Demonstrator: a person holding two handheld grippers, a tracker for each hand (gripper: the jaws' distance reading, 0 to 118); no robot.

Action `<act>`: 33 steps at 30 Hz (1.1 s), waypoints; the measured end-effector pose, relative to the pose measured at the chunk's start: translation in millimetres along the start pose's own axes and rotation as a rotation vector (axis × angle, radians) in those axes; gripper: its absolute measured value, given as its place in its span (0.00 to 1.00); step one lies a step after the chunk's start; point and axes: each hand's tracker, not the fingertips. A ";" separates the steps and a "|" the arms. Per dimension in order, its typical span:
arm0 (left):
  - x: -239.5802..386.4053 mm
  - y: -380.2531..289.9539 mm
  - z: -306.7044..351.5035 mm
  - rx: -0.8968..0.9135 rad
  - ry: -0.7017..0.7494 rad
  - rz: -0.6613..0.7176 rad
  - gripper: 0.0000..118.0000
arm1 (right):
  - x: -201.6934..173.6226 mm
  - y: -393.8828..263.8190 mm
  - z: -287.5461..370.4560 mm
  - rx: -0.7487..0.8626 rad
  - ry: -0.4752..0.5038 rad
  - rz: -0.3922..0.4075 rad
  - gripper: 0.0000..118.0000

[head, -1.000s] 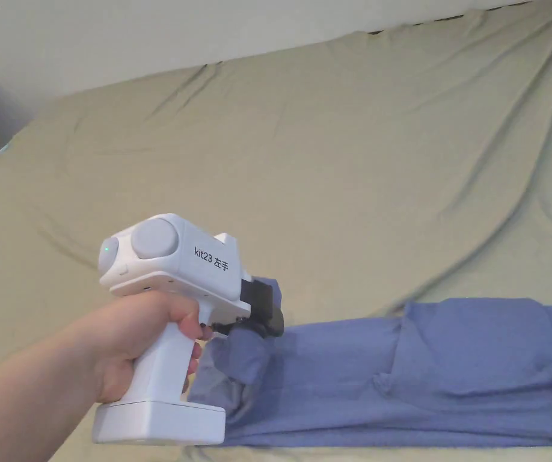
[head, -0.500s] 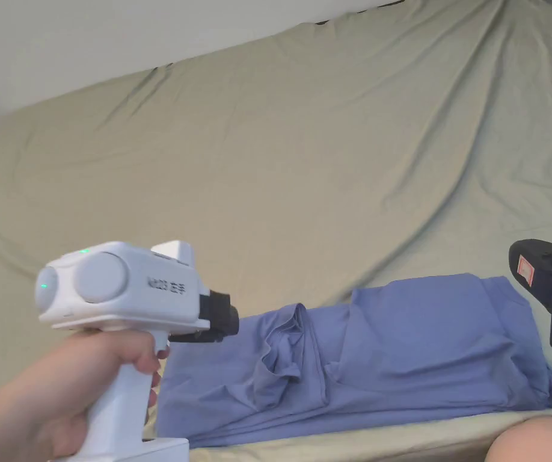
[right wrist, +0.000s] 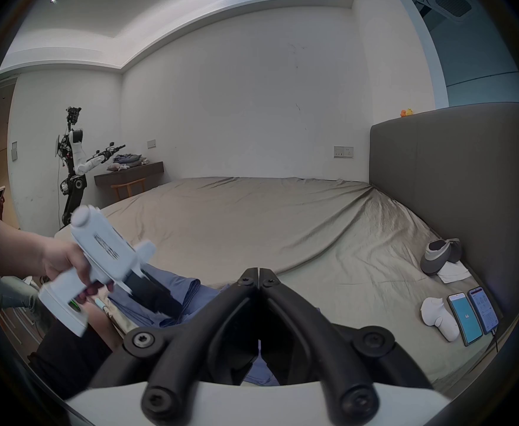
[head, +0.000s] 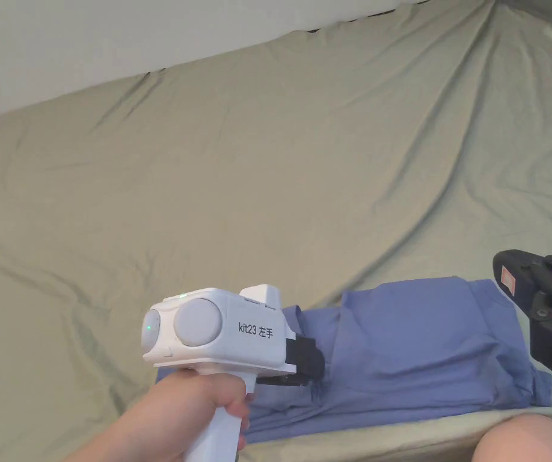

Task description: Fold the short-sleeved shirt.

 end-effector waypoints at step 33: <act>-219.0 -31.4 20.1 0.164 -0.388 0.256 0.08 | -20.2 -19.1 -27.8 -0.161 -0.094 -0.036 0.00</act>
